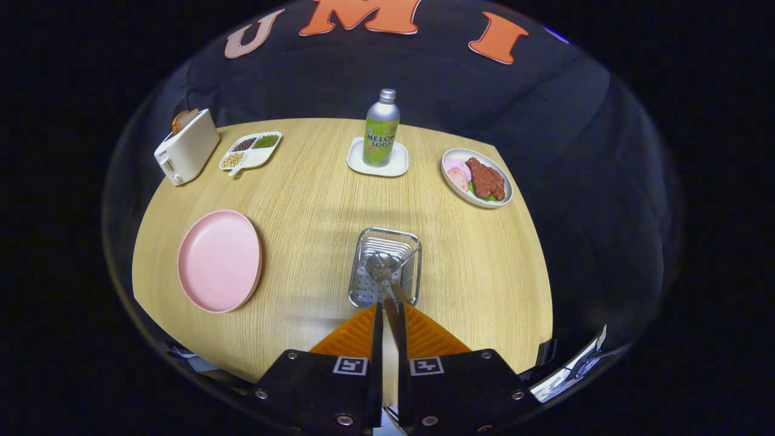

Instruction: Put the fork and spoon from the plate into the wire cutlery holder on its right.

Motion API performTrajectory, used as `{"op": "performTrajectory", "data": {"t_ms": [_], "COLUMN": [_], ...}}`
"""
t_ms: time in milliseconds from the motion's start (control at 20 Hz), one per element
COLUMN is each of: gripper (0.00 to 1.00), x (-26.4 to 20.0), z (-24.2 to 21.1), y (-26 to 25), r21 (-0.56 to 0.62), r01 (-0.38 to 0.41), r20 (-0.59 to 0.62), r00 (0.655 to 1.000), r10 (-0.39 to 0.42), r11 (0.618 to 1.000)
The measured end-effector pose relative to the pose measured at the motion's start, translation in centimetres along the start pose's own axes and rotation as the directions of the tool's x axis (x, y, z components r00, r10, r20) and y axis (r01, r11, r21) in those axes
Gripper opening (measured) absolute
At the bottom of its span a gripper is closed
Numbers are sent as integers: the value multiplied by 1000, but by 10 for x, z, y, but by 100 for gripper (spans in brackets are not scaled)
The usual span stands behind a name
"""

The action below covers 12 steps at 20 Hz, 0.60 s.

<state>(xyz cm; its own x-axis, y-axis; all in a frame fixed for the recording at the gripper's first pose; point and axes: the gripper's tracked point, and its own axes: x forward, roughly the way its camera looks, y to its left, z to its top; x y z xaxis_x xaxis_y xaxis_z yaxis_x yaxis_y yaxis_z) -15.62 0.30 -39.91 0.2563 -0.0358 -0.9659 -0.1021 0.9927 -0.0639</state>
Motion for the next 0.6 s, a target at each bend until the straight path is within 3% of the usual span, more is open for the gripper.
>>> {"op": "performTrajectory", "data": {"t_ms": [200,300,400,600], "gripper": [11,11,12,20], "x": [-15,-31,-55,-121], "z": [43,73,106,161], "y": [-9,-18,-32,-42], "r21": [47,58,42,84], "r01": [1,16,67,82], "r20": [163,287,423,627], "r00": [987,957,903,770], "r10": [-9,-33,-79,-116], "r11": [999,998,997,993]}}
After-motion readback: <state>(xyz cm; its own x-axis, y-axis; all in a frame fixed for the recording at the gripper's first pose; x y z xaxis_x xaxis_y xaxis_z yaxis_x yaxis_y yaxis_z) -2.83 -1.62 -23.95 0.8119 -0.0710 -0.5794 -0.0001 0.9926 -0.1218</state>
